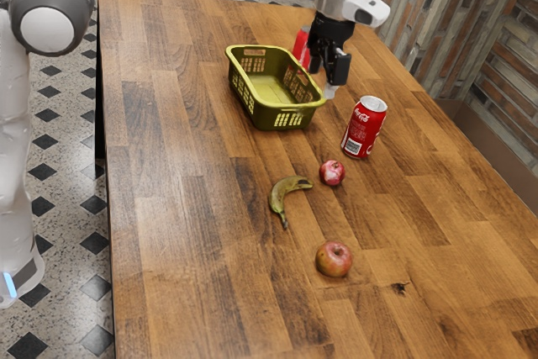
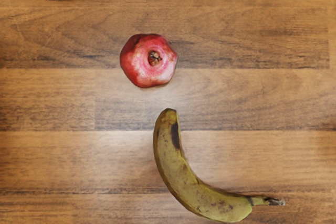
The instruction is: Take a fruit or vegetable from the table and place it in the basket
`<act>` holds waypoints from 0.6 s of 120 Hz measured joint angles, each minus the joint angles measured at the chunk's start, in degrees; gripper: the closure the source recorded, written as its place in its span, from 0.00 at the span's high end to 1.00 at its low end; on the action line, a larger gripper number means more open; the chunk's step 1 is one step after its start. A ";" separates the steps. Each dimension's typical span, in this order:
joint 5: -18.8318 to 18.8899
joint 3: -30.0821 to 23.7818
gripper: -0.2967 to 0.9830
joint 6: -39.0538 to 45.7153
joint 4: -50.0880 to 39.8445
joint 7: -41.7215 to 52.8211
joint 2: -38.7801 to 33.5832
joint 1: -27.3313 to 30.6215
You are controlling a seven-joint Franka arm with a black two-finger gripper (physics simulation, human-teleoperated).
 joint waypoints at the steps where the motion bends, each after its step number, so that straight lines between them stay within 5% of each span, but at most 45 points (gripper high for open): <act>1: -0.03 0.09 0.77 -0.08 0.54 -0.05 0.22 -0.18; 28: -0.72 0.72 0.77 -1.44 3.75 -1.10 1.48 -4.22; 72: -0.08 0.84 0.77 1.91 8.72 -1.93 13.02 3.44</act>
